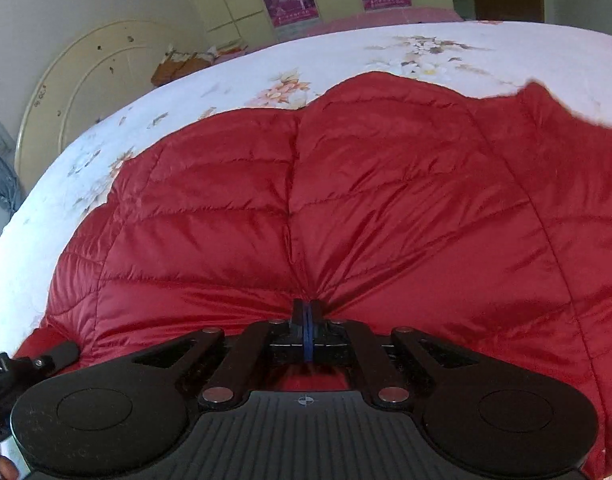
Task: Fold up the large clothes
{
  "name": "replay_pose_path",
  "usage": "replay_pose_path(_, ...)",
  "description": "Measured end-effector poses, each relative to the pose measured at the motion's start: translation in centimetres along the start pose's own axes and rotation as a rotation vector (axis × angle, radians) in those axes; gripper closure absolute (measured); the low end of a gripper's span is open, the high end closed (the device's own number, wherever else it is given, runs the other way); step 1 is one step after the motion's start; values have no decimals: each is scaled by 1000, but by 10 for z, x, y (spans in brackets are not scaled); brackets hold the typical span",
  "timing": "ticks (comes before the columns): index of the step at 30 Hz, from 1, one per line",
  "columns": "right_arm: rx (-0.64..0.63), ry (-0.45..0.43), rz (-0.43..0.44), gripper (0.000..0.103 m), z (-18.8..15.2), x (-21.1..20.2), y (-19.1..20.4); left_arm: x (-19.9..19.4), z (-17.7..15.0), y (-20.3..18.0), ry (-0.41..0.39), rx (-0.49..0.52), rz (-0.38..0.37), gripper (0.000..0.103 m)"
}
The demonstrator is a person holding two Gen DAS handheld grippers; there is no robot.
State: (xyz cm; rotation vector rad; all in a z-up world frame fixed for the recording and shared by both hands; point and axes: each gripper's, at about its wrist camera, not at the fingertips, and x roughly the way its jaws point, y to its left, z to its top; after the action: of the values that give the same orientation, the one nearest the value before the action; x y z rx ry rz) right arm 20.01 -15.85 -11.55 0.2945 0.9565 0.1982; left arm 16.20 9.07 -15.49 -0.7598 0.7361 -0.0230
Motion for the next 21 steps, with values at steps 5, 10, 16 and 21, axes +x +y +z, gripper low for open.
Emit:
replay_pose_path(5, 0, -8, 2, 103, -5, -1, 0, -26, 6, -47, -95, 187, -73, 80)
replay_pose_path(10, 92, -46, 45, 103, 4, -53, -4, -24, 10, -65, -93, 268, -29, 80)
replay_pose_path(16, 157, 44, 90, 103, -19, -79, -15, -27, 9, -77, -84, 340, -17, 80)
replay_pose_path(21, 134, 74, 76, 103, -35, -43, -18, -35, -1, -100, -83, 466, -47, 80)
